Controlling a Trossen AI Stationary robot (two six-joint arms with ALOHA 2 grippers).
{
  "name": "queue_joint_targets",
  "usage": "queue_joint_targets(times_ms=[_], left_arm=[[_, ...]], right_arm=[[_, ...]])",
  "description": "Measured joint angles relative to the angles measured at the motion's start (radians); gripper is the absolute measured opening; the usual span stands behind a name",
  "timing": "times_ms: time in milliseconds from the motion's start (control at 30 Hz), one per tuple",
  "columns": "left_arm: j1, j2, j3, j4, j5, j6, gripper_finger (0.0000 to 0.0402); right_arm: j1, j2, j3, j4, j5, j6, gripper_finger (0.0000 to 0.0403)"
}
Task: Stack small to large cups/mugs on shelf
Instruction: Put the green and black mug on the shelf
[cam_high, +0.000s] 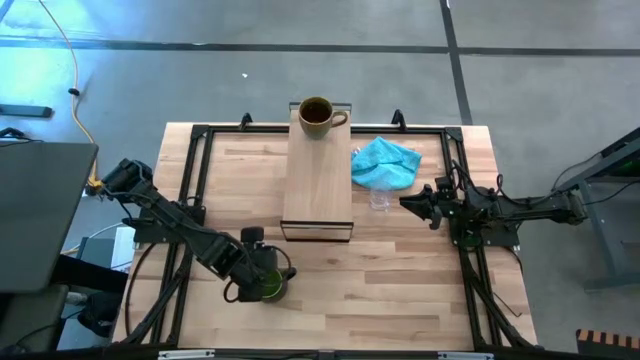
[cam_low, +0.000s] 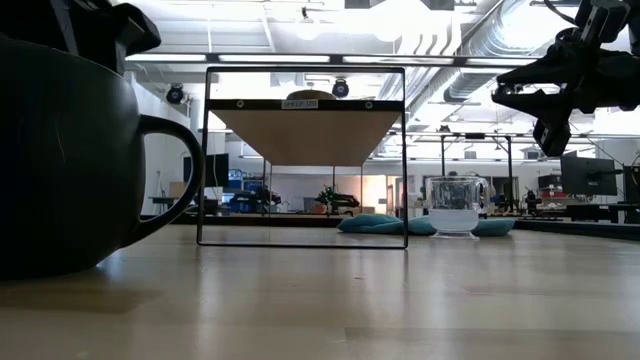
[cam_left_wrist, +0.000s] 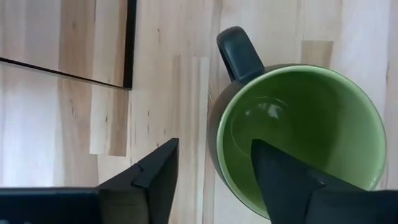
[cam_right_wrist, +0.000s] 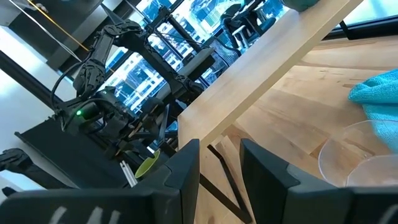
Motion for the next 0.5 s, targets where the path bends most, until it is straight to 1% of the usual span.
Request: queue_joint_targets(times_ms=[133, 233, 500], left_arm=[[0.000, 0.000, 0.000, 0.001, 0.022, 0.000, 0.0161], [0.000, 0.002, 0.000, 0.002, 0.028, -0.004, 0.0153], [0.007, 0.002, 0.000, 0.004, 0.025, -0.016, 0.0159]], right_arm=[[0.000, 0.000, 0.000, -0.004, 0.000, 0.001, 0.0106], [0.000, 0.000, 0.000, -0.004, 0.000, 0.000, 0.0106], [0.000, 0.000, 0.000, -0.004, 0.000, 0.001, 0.0106]])
